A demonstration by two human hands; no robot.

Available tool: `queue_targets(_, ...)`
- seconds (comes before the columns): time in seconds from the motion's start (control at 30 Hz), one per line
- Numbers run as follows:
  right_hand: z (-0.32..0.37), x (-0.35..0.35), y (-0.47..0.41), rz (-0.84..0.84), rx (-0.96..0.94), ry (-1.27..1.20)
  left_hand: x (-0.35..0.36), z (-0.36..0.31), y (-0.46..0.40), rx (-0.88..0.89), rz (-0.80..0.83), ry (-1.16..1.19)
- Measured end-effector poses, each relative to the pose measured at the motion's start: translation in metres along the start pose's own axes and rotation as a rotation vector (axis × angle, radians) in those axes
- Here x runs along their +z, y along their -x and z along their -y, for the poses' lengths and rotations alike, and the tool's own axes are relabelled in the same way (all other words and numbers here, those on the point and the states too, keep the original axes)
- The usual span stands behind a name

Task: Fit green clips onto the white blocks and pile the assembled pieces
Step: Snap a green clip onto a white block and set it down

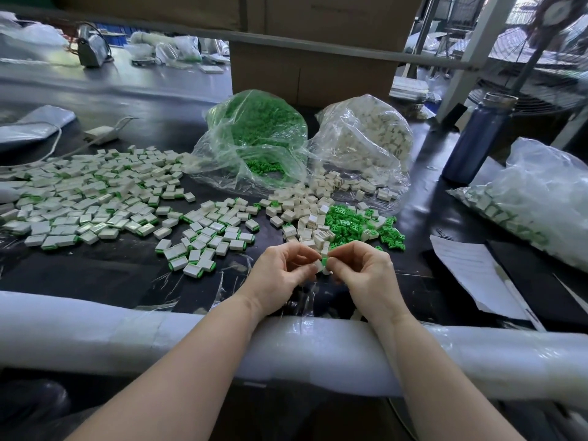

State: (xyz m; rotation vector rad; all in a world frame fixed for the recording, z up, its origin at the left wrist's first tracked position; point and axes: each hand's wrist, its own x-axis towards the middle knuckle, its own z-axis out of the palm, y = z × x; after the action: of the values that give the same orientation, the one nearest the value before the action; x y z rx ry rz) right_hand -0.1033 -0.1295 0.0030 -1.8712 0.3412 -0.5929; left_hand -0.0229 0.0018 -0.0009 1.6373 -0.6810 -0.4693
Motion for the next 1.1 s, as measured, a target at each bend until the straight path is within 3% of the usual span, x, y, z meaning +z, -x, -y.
queue_targets(0.4, 0.0, 0.0006, 0.0009, 0.077, 0.071, -0.021, -0.0018, 0.0025, -0.0009, -0.002, -0.01, -0.014)
queue_targets(0.83, 0.0004, 0.0017, 0.0016, 0.132, 0.017, 0.018, 0.0002, 0.0018, -0.0006, 0.014, -0.033, -0.034)
queue_targets(1.1, 0.0004, 0.0002, 0.0013, 0.174, 0.032, 0.024, 0.0028, -0.0034, 0.0031, 0.008, 0.029, -0.074)
